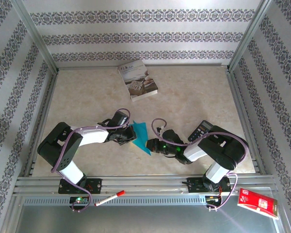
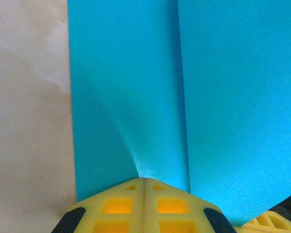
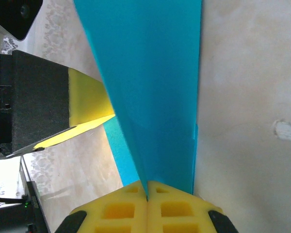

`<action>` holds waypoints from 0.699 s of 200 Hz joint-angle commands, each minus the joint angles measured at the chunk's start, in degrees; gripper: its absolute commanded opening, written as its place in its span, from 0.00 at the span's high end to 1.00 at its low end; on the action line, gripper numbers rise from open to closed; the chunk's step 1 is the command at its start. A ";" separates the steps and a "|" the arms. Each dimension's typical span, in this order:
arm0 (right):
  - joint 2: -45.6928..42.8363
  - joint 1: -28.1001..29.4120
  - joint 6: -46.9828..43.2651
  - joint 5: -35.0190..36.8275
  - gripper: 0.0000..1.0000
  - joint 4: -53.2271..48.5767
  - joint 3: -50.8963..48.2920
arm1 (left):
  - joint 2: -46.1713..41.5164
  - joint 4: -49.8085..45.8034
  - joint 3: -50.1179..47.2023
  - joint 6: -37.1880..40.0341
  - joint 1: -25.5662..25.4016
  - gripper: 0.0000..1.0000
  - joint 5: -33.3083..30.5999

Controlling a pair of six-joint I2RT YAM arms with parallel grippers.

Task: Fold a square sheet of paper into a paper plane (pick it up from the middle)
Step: Perform the fourth fold on the wing at the bottom-center of the table.

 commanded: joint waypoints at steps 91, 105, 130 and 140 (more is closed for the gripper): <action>-0.11 0.83 5.47 6.78 1.00 -0.41 -3.32 | 2.61 -4.48 -1.21 3.35 0.54 1.00 -2.85; -0.64 0.97 5.73 7.44 1.00 -1.25 -3.42 | 2.33 -4.93 -1.11 3.63 0.49 1.00 -3.12; -0.48 1.37 6.26 7.98 1.00 -2.08 -3.42 | 2.24 -5.14 -1.00 3.72 0.54 1.00 -3.22; -0.17 1.49 6.39 8.07 1.00 -2.53 -3.24 | 2.11 -5.15 -0.95 3.72 0.53 1.00 -3.21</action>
